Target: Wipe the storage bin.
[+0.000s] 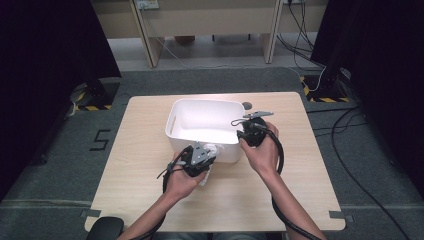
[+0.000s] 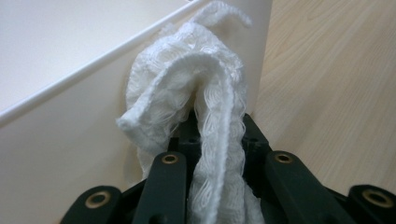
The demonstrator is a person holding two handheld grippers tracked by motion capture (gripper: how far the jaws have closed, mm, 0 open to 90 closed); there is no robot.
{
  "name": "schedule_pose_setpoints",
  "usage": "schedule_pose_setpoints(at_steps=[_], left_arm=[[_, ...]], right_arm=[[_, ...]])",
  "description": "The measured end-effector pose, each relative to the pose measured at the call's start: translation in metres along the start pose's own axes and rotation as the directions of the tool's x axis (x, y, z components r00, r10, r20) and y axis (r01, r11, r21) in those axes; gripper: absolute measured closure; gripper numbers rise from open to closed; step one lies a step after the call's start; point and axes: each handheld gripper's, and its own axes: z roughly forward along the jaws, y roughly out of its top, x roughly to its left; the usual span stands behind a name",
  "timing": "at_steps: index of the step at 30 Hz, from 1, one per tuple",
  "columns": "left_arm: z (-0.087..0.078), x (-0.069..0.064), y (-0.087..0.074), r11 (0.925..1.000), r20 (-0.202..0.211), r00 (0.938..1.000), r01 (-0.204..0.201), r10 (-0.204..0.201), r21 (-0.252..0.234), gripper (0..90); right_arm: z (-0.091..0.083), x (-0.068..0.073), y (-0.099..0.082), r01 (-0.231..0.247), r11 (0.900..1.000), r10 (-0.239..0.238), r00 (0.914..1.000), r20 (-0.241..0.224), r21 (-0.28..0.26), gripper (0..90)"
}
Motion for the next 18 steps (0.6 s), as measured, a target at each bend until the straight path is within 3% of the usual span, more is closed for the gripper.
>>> schedule_pose_setpoints(at_steps=[18], left_arm=[[0.0058,-0.0069,0.0067,0.9998,0.017,0.9997,-0.020,0.020,0.002,75.8]], right_arm=[[0.0000,-0.0002,-0.0003,-0.001,1.0000,0.001,1.0000,0.000,-0.003,69.5]])
